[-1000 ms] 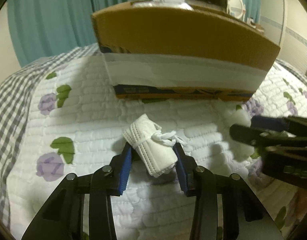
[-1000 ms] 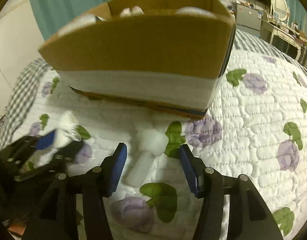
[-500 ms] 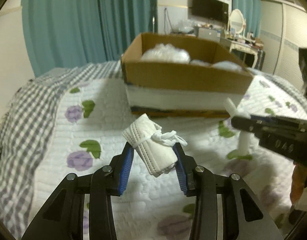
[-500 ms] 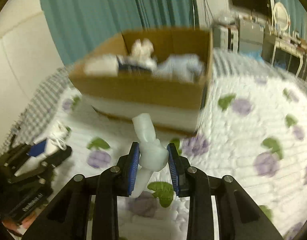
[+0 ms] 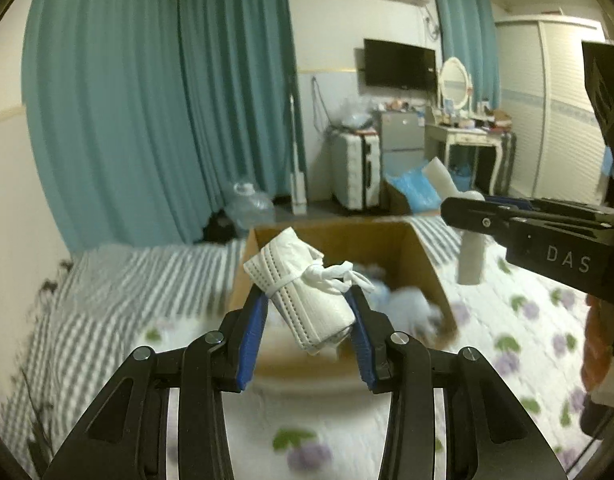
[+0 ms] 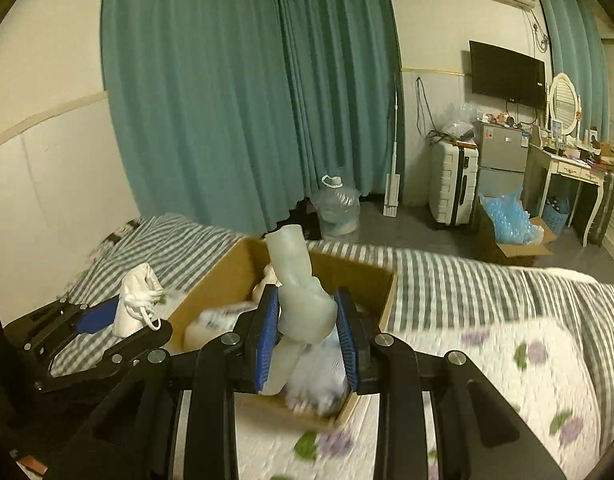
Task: Organize soft objects
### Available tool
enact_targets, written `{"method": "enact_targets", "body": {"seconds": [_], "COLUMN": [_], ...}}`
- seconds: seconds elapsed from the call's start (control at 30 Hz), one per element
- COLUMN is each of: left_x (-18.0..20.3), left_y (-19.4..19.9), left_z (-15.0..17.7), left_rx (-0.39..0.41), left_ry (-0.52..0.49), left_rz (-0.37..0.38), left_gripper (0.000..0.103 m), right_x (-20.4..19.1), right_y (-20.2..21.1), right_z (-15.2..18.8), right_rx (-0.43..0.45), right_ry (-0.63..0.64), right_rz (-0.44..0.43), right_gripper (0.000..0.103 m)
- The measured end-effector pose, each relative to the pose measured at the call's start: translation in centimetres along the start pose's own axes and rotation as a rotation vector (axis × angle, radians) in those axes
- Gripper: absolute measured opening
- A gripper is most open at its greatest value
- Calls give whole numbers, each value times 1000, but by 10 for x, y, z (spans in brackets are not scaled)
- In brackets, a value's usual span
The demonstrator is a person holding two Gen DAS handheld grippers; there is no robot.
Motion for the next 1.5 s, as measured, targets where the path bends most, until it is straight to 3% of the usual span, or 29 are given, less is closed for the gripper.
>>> {"method": "enact_targets", "body": {"seconds": [0.2, 0.37, 0.4, 0.43, 0.47, 0.5, 0.6, 0.8, 0.97, 1.03, 1.2, 1.37, 1.5], "left_x": [-1, -9, -7, -5, -3, -1, 2, 1, -15, -25, -47, -60, -65], "left_y": [-73, -108, -110, -112, -113, -114, -105, -45, 59, 101, 176, 200, 191], "left_z": [-30, -36, -36, -36, -36, -35, -34, -48, -70, -75, -62, -29, 11], "left_rx": [-79, -117, -111, -111, -117, -123, -101, -46, 130, 202, 318, 366, 371], "left_ry": [-14, -8, -17, -31, -42, -50, -51, -35, -3, 27, 78, 110, 137], "left_rz": [-33, 21, 29, 35, 34, 24, -20, -54, -62, -70, -60, -87, -59], "left_gripper": [40, 43, 47, 60, 67, 73, 73, 73, 74, 84, 86, 86, 86], "right_x": [25, 41, 44, 48, 50, 53, 57, 49, 30, 16, -21, -44, -52], "right_y": [-64, -114, -118, -120, -119, -116, -97, -10, 93, 133, 210, 236, 200], "right_z": [-28, -19, -16, -15, -13, -11, -14, -33, -48, -49, -32, 11, 52], "right_rx": [-69, -149, -143, -136, -130, -122, -97, -8, 105, 145, 235, 335, 324], "right_ry": [-5, -26, -43, -66, -80, -90, -95, -61, -47, -29, 13, 7, -12], "right_rz": [2, -20, -22, -18, -29, -37, -11, 70, 124, 157, 179, 204, 135], "right_gripper": [28, 35, 43, 61, 68, 72, 72, 74, 84, 94, 102, 103, 103]}}
Point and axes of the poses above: each gripper's, at about its wrist camera, not at the fingertips, and y roughly against the way its jaws point, x to its right, z to its underside, the point moved 4 cm from there along -y, roughly the way its jaws point, and after that the axes turned 14 degrees about -x, right-handed, at the moved point
